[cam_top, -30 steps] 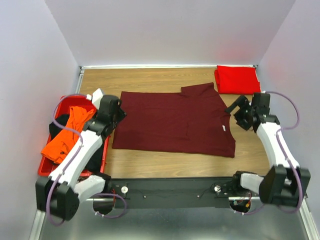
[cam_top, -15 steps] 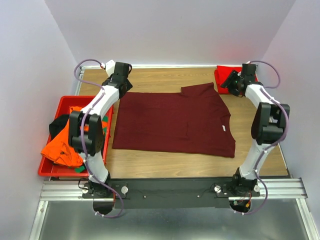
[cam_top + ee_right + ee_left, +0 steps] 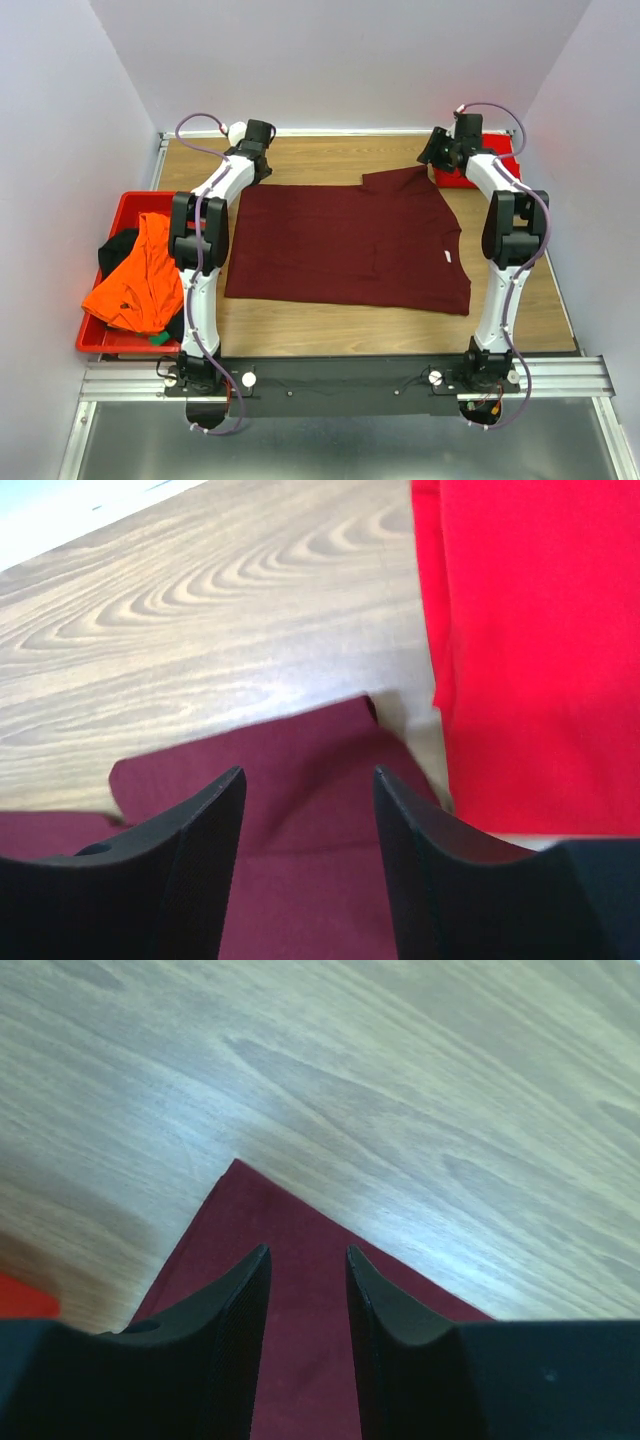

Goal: Fold and stack the t-shirts
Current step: Fold the tshirt

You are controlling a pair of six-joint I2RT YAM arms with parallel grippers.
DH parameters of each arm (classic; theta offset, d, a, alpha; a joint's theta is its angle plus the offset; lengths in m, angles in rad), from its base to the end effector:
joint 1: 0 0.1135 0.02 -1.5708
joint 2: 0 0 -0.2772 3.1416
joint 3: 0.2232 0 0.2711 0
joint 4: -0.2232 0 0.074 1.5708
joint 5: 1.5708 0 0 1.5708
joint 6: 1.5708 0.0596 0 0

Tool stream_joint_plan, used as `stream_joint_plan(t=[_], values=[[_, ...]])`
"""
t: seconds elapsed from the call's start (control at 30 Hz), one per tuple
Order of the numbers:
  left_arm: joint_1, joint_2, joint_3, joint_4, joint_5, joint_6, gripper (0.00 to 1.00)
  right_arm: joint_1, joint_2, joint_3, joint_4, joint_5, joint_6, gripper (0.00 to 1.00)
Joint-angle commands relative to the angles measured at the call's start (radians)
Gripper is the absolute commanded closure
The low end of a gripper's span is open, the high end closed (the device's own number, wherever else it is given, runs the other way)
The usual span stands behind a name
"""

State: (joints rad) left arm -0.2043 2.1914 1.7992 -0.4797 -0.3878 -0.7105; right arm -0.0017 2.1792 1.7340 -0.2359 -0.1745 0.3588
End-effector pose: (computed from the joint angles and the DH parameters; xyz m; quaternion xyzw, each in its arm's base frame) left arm 0.5251 -0.0858 0.1945 -0.2947 0.8761 0.0141 0.3814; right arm 0.5460 0.0094 0.1977 0.1243 0.8914 0.1535 0.4079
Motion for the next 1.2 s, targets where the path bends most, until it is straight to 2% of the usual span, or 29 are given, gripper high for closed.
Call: stream_joint_plan(t=[0.0,0.13,0.47,0.63,1.17], values=[[0.008,0.021,0.045,-0.045,-0.068,0.002,0.57,0.000,0.074,0.065,0.004,0.006,-0.066,0.38],[0.013,0.042,0.068,-0.066,-0.091,-0.006,0.57,-0.001,0.096,0.085,0.006,0.029,-0.084,0.31],[0.040,0.154,0.196,-0.122,-0.132,-0.003,0.57,0.003,0.126,0.121,0.006,-0.002,-0.089,0.31],[0.048,0.232,0.285,-0.149,-0.092,0.008,0.59,0.023,0.129,0.127,0.006,-0.005,-0.090,0.31],[0.048,0.202,0.276,-0.129,-0.042,0.005,0.60,0.023,0.134,0.148,0.004,-0.008,-0.095,0.30]])
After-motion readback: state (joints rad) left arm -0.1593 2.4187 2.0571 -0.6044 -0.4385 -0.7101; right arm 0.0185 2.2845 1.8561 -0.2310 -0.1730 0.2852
